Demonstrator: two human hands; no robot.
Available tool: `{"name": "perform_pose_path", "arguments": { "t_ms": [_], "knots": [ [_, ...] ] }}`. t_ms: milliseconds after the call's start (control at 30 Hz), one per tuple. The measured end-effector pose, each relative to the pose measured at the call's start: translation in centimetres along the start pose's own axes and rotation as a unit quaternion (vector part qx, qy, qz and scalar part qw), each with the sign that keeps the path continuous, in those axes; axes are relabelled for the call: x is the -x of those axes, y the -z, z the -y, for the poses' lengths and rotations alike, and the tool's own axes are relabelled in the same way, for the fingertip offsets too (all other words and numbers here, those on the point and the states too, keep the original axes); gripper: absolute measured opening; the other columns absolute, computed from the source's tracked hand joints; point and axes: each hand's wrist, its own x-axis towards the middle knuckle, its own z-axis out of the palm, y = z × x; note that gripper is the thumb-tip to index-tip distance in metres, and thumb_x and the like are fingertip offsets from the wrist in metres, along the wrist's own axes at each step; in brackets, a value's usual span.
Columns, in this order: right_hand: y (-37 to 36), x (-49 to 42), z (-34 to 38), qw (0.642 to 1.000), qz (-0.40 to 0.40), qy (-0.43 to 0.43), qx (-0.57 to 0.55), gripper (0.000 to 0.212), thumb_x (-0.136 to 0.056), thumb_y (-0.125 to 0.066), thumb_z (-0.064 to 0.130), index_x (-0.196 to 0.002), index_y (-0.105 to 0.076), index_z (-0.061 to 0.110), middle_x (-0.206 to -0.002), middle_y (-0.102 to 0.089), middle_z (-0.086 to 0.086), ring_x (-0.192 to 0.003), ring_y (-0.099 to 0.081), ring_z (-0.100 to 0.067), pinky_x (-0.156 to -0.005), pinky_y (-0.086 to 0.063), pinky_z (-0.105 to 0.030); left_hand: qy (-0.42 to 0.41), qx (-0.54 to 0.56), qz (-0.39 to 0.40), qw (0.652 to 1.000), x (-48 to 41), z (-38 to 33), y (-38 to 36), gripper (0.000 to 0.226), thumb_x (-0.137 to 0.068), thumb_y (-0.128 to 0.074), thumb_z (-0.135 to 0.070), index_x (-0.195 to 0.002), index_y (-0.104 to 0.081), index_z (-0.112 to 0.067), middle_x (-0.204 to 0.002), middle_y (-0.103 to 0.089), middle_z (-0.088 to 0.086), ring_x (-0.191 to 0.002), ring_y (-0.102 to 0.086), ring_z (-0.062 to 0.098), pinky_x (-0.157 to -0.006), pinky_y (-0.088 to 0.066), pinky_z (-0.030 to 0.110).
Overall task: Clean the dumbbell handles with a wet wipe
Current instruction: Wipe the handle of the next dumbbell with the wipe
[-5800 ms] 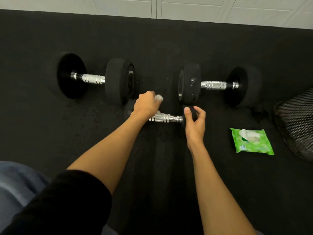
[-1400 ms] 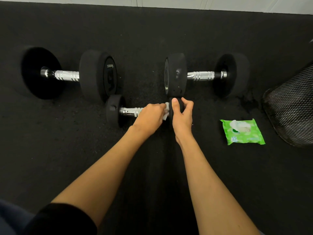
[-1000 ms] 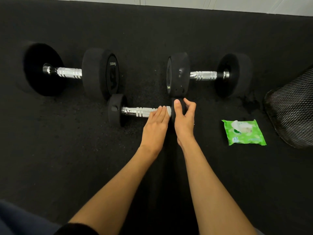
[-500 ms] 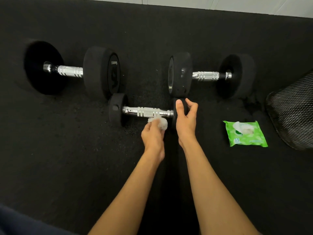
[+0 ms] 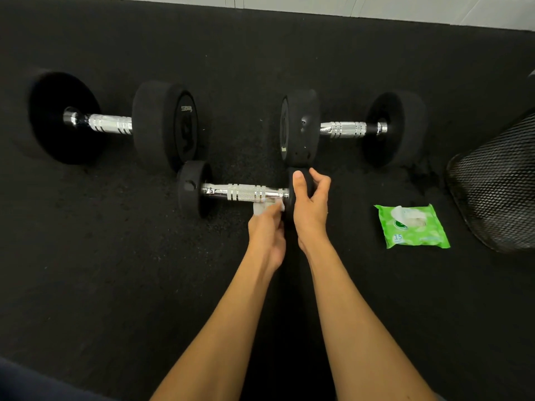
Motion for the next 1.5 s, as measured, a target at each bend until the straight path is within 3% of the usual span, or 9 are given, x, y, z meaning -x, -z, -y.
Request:
{"name": "perform_pose_path", "arguments": {
  "t_ms": [300, 467, 667, 867, 967, 1133, 1367, 1433, 1500],
  "knots": [
    [-0.1, 0.0, -0.1, 1.0, -0.002, -0.002, 0.002, 0.043, -0.094, -0.053, 0.04, -0.133, -0.042, 0.024, -0.139, -0.042, 0.0, -0.122, -0.041, -0.01, -0.095, -0.035, -0.025, 0.013, 0.071, -0.025, 0.997, -1.7, -1.6, -1.5, 0.034, -0.086, -0.029, 0.013, -0.096, -0.058, -0.004, -0.091, -0.06, 0.015, -0.083, -0.06, 0.021, -0.097, -0.046, 0.034],
    [0.0, 0.1, -0.4, 1.0, 0.003, 0.002, 0.002, 0.043, -0.094, -0.052, 0.042, -0.133, -0.041, 0.027, -0.141, -0.041, 0.001, -0.127, -0.039, -0.011, -0.097, -0.034, -0.025, 0.044, 0.042, -0.007, 0.998, 0.7, 0.1, 0.5, 0.042, -0.088, -0.041, 0.009, -0.128, -0.049, 0.001, -0.124, -0.059, 0.018, -0.12, -0.054, 0.023, -0.113, -0.032, 0.035],
    [0.0, 0.1, -0.3, 1.0, 0.006, -0.001, -0.006, 0.043, -0.094, -0.053, 0.041, -0.132, -0.041, 0.026, -0.141, -0.04, 0.001, -0.121, -0.038, -0.007, -0.095, -0.033, -0.024, 0.048, 0.066, 0.046, 0.996, -0.6, -1.4, -0.6, 0.026, -0.081, -0.055, -0.018, -0.106, -0.06, -0.015, -0.106, -0.064, 0.006, -0.102, -0.058, 0.019, -0.11, -0.035, 0.036],
    [0.2, 0.2, -0.3, 1.0, 0.006, 0.001, -0.005, 0.042, -0.094, -0.053, 0.04, -0.132, -0.041, 0.027, -0.141, -0.04, 0.002, -0.126, -0.037, -0.008, -0.094, -0.031, -0.024, 0.055, -0.085, -0.039, 0.994, -0.4, -1.7, -2.3, 0.038, -0.078, -0.076, -0.025, -0.113, -0.064, -0.013, -0.108, -0.07, 0.005, -0.093, -0.065, 0.014, -0.077, -0.052, 0.033],
    [0.1, 0.2, -0.3, 1.0, 0.006, 0.001, -0.003, 0.042, -0.094, -0.053, 0.04, -0.132, -0.041, 0.027, -0.142, -0.04, 0.001, -0.123, -0.037, -0.006, -0.093, -0.031, -0.022, 0.034, -0.068, -0.102, 0.992, -0.4, -1.0, -2.3, 0.034, -0.082, -0.073, -0.015, -0.113, -0.061, -0.011, -0.105, -0.07, 0.008, -0.094, -0.066, 0.018, -0.088, -0.053, 0.038],
    [0.1, 0.2, -0.5, 1.0, 0.003, 0.006, -0.004, 0.042, -0.093, -0.053, 0.041, -0.132, -0.042, 0.027, -0.141, -0.041, 0.001, -0.13, -0.037, -0.013, -0.1, -0.033, -0.026, -0.005, -0.083, -0.091, 0.992, 0.2, -0.6, -1.0, 0.024, -0.089, -0.062, -0.002, -0.113, -0.059, -0.003, -0.102, -0.068, 0.013, -0.091, -0.067, 0.019, -0.071, -0.054, 0.025],
    [0.2, 0.1, -0.3, 1.0, 0.006, -0.001, -0.005, 0.043, -0.094, -0.053, 0.04, -0.134, -0.04, 0.026, -0.143, -0.039, 0.001, -0.121, -0.034, -0.004, -0.093, -0.031, -0.022, -0.062, -0.171, -0.018, 0.983, 3.1, -2.8, 0.0, 0.023, -0.085, -0.064, -0.002, -0.107, -0.062, -0.01, -0.101, -0.07, 0.007, -0.092, -0.067, 0.016, -0.072, -0.053, 0.024],
    [0.2, 0.2, -0.2, 1.0, 0.006, -0.002, -0.005, 0.044, -0.094, -0.053, 0.04, -0.134, -0.04, 0.026, -0.143, -0.038, 0.001, -0.121, -0.034, -0.003, -0.093, -0.031, -0.022, -0.173, -0.274, -0.039, 0.945, 3.5, -3.8, 0.1, 0.016, -0.086, -0.063, -0.006, -0.1, -0.061, -0.015, -0.094, -0.068, 0.004, -0.087, -0.065, 0.014, -0.073, -0.054, 0.03],
    [0.2, 0.2, -0.2, 1.0, 0.006, -0.004, -0.008, 0.045, -0.094, -0.053, 0.04, -0.134, -0.04, 0.026, -0.143, -0.038, 0.001, -0.123, -0.035, -0.005, -0.094, -0.032, -0.023, -0.339, -0.489, -0.056, 0.802, 3.1, -4.6, 0.1, 0.014, -0.088, -0.057, -0.009, -0.102, -0.059, -0.009, -0.092, -0.062, 0.006, -0.086, -0.061, 0.017, -0.072, -0.048, 0.033]
  ]
}}
